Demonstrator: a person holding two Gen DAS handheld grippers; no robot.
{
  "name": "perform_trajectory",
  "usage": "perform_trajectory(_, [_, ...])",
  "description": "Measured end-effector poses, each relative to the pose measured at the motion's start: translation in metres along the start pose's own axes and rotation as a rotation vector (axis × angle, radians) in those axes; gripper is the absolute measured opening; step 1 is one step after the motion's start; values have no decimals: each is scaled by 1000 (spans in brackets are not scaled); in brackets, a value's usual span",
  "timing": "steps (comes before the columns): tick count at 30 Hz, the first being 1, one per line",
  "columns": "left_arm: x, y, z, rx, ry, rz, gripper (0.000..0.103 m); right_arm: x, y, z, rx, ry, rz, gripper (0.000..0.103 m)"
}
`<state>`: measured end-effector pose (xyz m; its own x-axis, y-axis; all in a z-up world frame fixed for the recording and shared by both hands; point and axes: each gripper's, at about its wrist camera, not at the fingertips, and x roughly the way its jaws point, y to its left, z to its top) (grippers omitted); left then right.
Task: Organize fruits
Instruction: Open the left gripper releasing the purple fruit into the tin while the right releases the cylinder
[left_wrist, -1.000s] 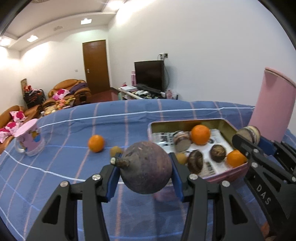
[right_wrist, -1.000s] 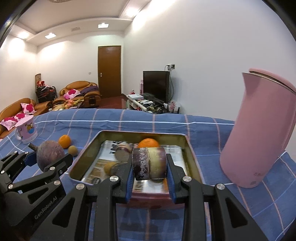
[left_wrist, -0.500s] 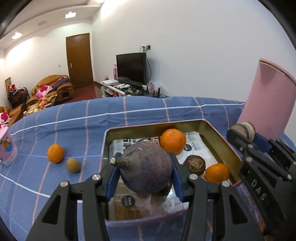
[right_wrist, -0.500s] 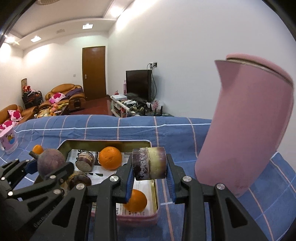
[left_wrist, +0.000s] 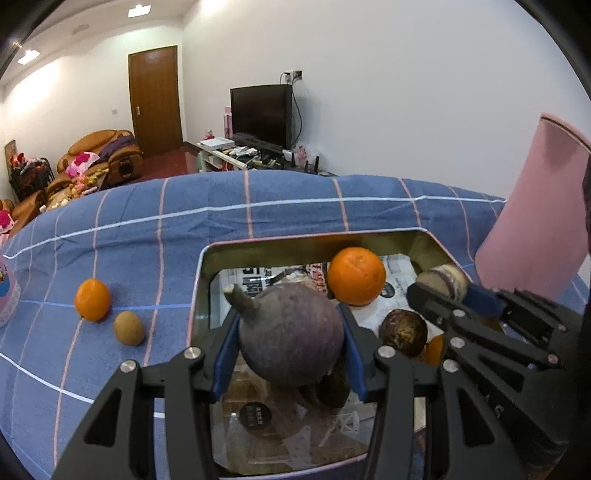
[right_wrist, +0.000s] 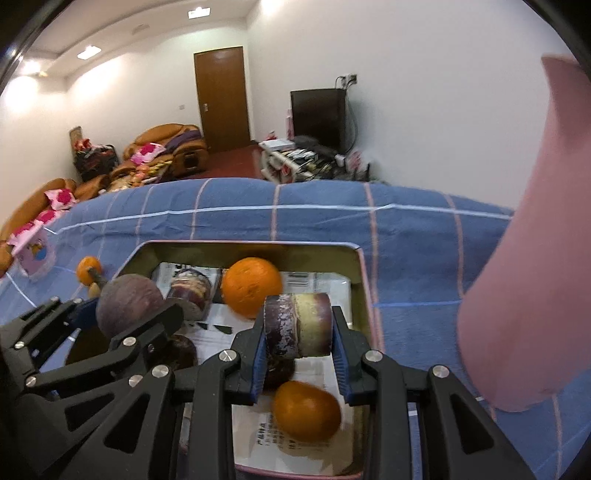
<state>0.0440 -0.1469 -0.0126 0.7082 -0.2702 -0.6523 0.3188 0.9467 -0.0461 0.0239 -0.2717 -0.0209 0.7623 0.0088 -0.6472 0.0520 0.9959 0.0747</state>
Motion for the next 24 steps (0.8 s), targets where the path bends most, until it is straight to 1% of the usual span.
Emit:
perform_trajectory(4, [-1,1,0,-5,0,5,51,1,0,-1,6,5,26,32])
perform_trajectory(7, [-2,3,-1,-11,-4,-2,52,1,-4,-1,25,11,67,33])
perform_trajectory(9, [-5,2,-2,-7,-21,3,54,0,-8,-2,52,1,104,33])
perform_trajectory(12, [-10,2,-4,-1,-40,17,62,-4,-14,-3,93,-19,134,33])
perform_trajectory(14, [-13,7,-4,-21,-53,22,74,-4,-19,-4,130,-22,170,33])
perform_trajectory(15, [-15,9,-4,-29,-60,19,76,-5,-22,-4,152,-23,190,33])
perform_trajectory(16, [-18,11,-4,-36,-71,4,80,-4,-25,-3,173,-24,213,33])
perform_trajectory(17, [-21,11,-3,-39,-84,-2,85,-4,-28,-3,199,-26,242,33])
perform_trajectory(18, [-25,12,-3,-38,-100,-1,89,-4,-31,-2,222,-28,266,33])
perform_trajectory(20, [-33,11,-3,-31,-139,5,103,-7,-35,-3,254,-40,289,33])
perform_trajectory(22, [-41,10,-3,-24,-178,-5,103,-12,-37,-5,271,-63,290,35])
perform_trajectory(23, [-45,10,-3,-28,-190,-14,103,-16,-38,-5,278,-84,287,38])
perform_trajectory(24, [-46,10,-2,-30,-194,-19,103,-20,-38,-6,282,-109,277,43])
